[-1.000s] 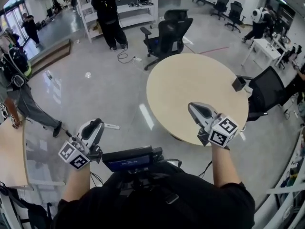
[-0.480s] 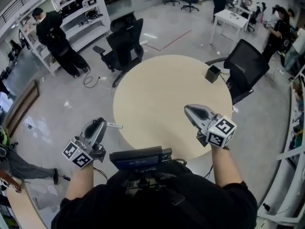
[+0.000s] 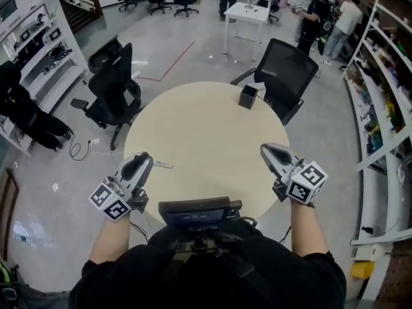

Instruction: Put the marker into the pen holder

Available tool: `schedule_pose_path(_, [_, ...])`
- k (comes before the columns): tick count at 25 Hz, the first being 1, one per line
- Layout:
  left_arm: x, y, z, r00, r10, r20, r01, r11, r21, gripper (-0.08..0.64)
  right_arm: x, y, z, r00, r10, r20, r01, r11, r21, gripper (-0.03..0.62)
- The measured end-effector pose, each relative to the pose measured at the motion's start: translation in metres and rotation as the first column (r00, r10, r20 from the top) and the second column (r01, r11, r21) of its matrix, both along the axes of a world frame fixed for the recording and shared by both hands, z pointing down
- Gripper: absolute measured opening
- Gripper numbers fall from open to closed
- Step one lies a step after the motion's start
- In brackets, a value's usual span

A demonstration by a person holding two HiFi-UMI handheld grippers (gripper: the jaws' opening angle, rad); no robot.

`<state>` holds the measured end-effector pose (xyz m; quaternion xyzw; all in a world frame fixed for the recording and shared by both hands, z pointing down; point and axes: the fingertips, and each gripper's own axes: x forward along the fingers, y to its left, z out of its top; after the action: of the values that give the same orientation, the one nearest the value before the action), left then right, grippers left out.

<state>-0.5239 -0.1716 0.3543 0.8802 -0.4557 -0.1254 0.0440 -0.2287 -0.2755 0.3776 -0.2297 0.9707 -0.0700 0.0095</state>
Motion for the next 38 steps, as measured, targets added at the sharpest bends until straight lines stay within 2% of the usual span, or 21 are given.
schedule_pose_path(4, [-0.042, -0.032, -0.002, 0.995, 0.098, 0.011, -0.098, 0.995, 0.000, 0.077, -0.031, -0.006, -0.002, 0.995, 0.102, -0.014, -0.102, 0.995, -0.018, 0.003])
schedule_pose_path(7, [-0.074, -0.063, 0.001, 0.989, 0.145, 0.014, -0.145, 0.989, 0.000, 0.077, -0.050, -0.020, -0.003, 0.986, 0.166, 0.017, -0.165, 0.985, -0.045, 0.003])
schedule_pose_path(11, [-0.099, -0.111, 0.000, 0.989, 0.144, 0.023, -0.144, 0.990, 0.004, 0.077, -0.054, -0.042, 0.007, 0.976, 0.217, 0.009, -0.215, 0.973, -0.082, 0.003])
schedule_pose_path(15, [-0.096, -0.165, -0.024, 0.988, 0.118, 0.096, -0.123, 0.991, 0.050, 0.077, -0.033, -0.078, 0.003, 0.972, 0.234, -0.023, -0.234, 0.972, -0.028, 0.003])
schedule_pose_path(20, [-0.066, -0.242, -0.063, 0.983, 0.067, 0.170, -0.084, 0.992, 0.091, 0.077, 0.003, -0.132, -0.009, 0.972, 0.231, -0.040, -0.229, 0.972, 0.049, 0.003])
schedule_pose_path(26, [-0.002, -0.343, -0.089, 0.955, 0.093, 0.283, -0.126, 0.987, 0.099, 0.077, 0.039, -0.192, -0.013, 0.963, 0.267, -0.023, -0.263, 0.958, 0.117, 0.003])
schedule_pose_path(33, [0.081, -0.461, -0.056, 0.934, 0.168, 0.316, -0.190, 0.981, 0.037, 0.077, 0.061, -0.242, 0.013, 0.948, 0.320, -0.001, -0.317, 0.940, 0.130, 0.003])
schedule_pose_path(38, [0.133, -0.538, -0.009, 0.922, 0.209, 0.327, -0.210, 0.977, -0.033, 0.077, 0.075, -0.270, 0.052, 0.939, 0.343, 0.008, -0.343, 0.936, 0.085, 0.003])
